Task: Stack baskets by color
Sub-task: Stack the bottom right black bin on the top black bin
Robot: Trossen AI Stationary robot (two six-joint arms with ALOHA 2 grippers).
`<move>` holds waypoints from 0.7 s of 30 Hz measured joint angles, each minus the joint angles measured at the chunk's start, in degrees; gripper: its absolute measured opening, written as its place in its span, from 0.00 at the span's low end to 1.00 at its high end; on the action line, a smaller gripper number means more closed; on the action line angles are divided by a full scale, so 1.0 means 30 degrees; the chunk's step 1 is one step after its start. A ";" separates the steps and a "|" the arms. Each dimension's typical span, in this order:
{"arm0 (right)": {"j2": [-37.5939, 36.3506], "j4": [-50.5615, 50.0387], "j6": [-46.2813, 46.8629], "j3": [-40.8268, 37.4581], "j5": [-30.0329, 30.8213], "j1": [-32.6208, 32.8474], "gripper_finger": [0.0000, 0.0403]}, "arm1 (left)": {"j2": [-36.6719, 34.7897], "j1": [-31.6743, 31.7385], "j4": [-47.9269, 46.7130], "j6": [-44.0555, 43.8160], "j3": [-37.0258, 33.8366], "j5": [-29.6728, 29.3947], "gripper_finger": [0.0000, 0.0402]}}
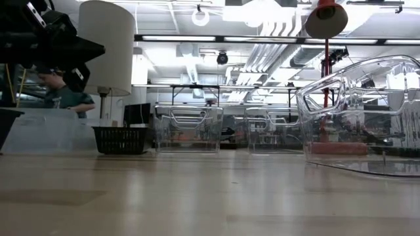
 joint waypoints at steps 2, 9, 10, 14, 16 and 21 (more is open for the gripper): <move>0.1119 -0.3569 0.2064 0.1730 0.0025 0.0174 0.09 | 0.0004 -0.0003 0.0000 0.0000 -0.0001 0.0000 0.00; 0.4254 -1.3209 0.8126 0.5179 -0.2841 0.2374 0.41 | 0.0004 0.0001 0.0000 0.0000 0.0000 0.0000 0.00; 0.4593 -1.4086 0.8887 0.5180 -0.3399 0.2882 0.46 | -0.0004 -0.0003 0.0000 0.0000 -0.0007 0.0000 0.00; 0.6003 -1.7305 1.2287 0.5180 -0.4149 0.5145 0.61 | -0.0004 0.0001 0.0000 0.0000 -0.0004 0.0000 0.00; 0.6920 -1.8691 1.4516 0.5180 -0.4034 0.6367 0.65 | -0.0001 0.0001 0.0000 0.0000 0.0000 0.0000 0.00; 0.9363 -1.8703 1.8757 0.5180 -0.3514 0.8649 0.66 | 0.0004 -0.0004 0.0000 0.0000 -0.0007 0.0000 0.00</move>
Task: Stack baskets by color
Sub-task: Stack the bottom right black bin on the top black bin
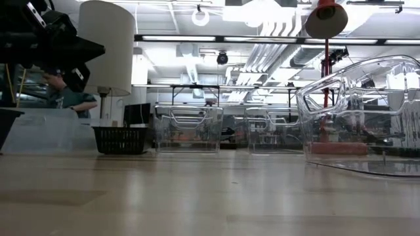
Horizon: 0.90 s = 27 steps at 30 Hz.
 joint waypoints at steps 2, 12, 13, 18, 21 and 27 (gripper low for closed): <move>0.0996 0.0755 0.1010 0.0000 0.0206 0.0421 0.66 | -0.0003 0.0007 0.0000 0.0000 0.0004 0.0000 0.00; 0.4403 0.1750 0.3589 0.0000 0.1829 0.0390 0.66 | 0.0000 0.0004 0.0000 0.0000 0.0003 0.0000 0.00; 0.4602 0.1701 0.3755 0.0000 0.1893 0.0378 0.66 | 0.0000 0.0007 0.0000 0.0000 -0.0001 0.0000 0.00; 0.4756 0.3699 0.5184 -0.1619 0.1947 0.0346 0.66 | 0.0000 0.0002 0.0000 0.0000 0.0007 0.0000 0.00; 0.4299 0.5551 0.6487 -0.3465 0.1887 0.0396 0.66 | 0.0000 0.0000 0.0000 0.0000 0.0004 0.0000 0.00; 0.3703 0.5919 0.8191 -0.4980 0.2420 0.0477 0.66 | -0.0007 0.0000 0.0000 0.0000 0.0007 0.0000 0.00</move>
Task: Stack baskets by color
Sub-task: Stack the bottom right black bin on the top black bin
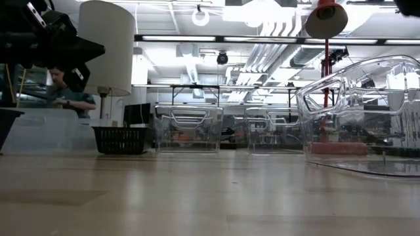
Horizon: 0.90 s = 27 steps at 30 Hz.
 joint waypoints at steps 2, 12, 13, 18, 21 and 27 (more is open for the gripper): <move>0.0000 0.0332 0.0015 -0.0368 -0.0064 -0.0061 0.66 | 0.0000 0.0000 0.0000 0.0000 0.0000 0.0000 0.00; 0.0000 0.0355 0.0000 -0.0732 0.0098 -0.0357 0.43 | 0.0002 0.0001 0.0000 0.0000 -0.0002 0.0000 0.00; 0.0000 0.0257 0.0007 -0.0732 0.0052 -0.0350 0.37 | 0.0005 0.0006 0.0000 0.0000 -0.0003 0.0000 0.00; 0.0000 0.0453 0.0027 -0.0730 -0.0294 -0.0335 0.06 | 0.0007 0.0007 0.0000 0.0000 -0.0007 0.0000 0.00; 0.0000 0.0517 -0.0167 -0.0228 -0.0393 -0.0336 0.04 | 0.0007 0.0001 0.0000 0.0000 -0.0001 0.0000 0.00; 0.0007 -0.0626 -0.2570 0.2837 -0.0462 -0.0335 0.02 | 0.0007 0.0007 0.0000 0.0000 -0.0006 0.0000 0.00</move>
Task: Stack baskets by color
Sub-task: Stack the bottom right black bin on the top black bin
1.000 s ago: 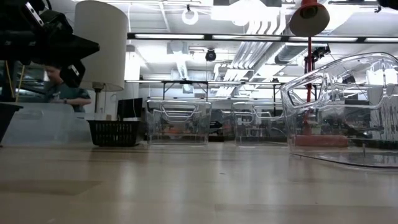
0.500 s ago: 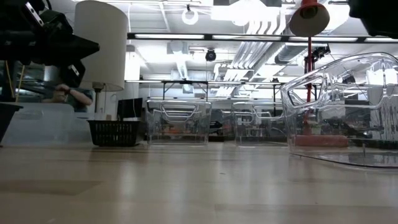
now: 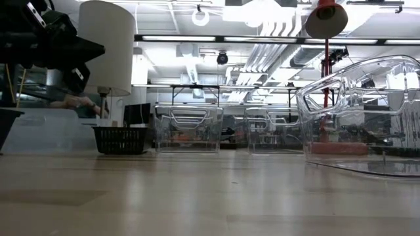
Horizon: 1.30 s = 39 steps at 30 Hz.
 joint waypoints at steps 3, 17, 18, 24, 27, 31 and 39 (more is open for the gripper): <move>0.0000 -0.0267 -0.2627 0.2189 -0.0133 0.0000 0.02 | 0.0000 0.0000 0.0000 0.0000 -0.0001 0.0000 0.00; 0.0000 0.0524 -1.6601 1.0163 0.6324 -0.2083 0.00 | -0.0001 -0.0006 0.0000 0.0000 0.0006 0.0000 0.00; -0.0009 0.0572 -1.7542 1.0251 0.7184 -0.2444 0.00 | 0.0000 -0.0001 0.0000 0.0000 0.0005 0.0000 0.00; -0.0255 -0.0825 -2.2445 1.0058 0.7415 -0.4877 0.00 | 0.0000 -0.0005 0.0000 0.0000 0.0003 0.0000 0.00; -0.0249 -0.2479 -2.4565 1.0047 0.7230 -0.5985 0.00 | -0.0007 0.0000 0.0000 0.0000 -0.0001 0.0000 0.00; -0.0355 -0.4179 -2.8121 0.9957 0.5569 -0.7497 0.00 | -0.0005 -0.0002 0.0010 -0.0002 -0.0001 -0.0056 0.00; -0.3892 -0.3543 -3.3948 0.5059 0.3327 -1.0337 0.00 | -0.0007 -0.0007 0.2749 -0.2633 -0.0001 -0.2160 0.00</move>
